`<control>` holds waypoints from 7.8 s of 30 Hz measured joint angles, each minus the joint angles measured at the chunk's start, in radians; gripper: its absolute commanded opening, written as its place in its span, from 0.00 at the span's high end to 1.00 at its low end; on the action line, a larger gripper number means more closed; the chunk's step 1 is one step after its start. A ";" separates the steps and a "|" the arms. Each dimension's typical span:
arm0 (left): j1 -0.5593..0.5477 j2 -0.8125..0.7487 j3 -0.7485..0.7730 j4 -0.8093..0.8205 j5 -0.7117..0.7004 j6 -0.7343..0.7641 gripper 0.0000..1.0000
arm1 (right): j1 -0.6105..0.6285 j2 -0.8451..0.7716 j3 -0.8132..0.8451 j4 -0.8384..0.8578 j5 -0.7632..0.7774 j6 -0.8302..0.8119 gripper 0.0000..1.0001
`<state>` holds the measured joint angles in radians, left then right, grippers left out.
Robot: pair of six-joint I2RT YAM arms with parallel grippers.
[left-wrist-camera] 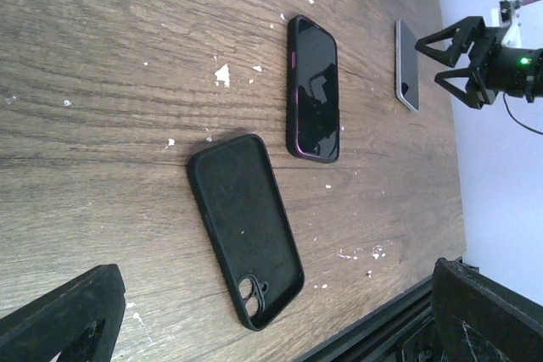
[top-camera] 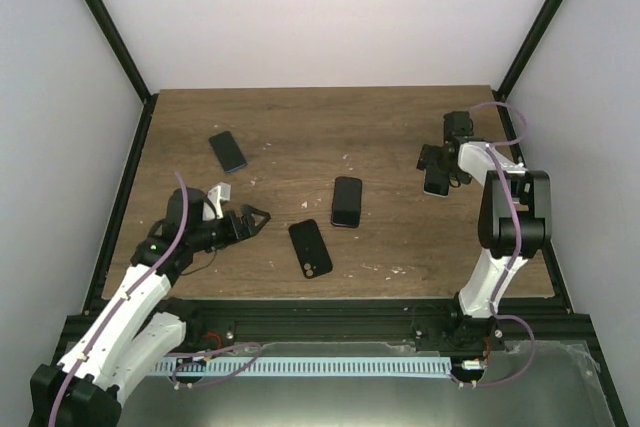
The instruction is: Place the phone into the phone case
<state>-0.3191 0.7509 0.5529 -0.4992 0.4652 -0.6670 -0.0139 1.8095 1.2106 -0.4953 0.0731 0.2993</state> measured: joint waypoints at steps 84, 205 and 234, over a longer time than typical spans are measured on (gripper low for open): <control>0.000 -0.180 0.041 -0.070 -0.124 -0.006 0.10 | 0.787 -0.274 -0.192 0.091 -0.212 0.237 0.34; -0.196 0.290 -0.226 0.410 -0.008 -0.191 0.57 | 0.938 -0.172 -0.455 0.442 -0.315 0.477 0.62; -0.199 0.479 -0.235 0.524 0.032 -0.132 0.89 | 0.953 -0.167 -0.507 0.560 -0.339 0.533 0.70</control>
<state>-0.5182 1.2301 0.3176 0.0250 0.4976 -0.7986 0.9394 1.6428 0.7036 0.0643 -0.2657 0.8318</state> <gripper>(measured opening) 0.120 0.308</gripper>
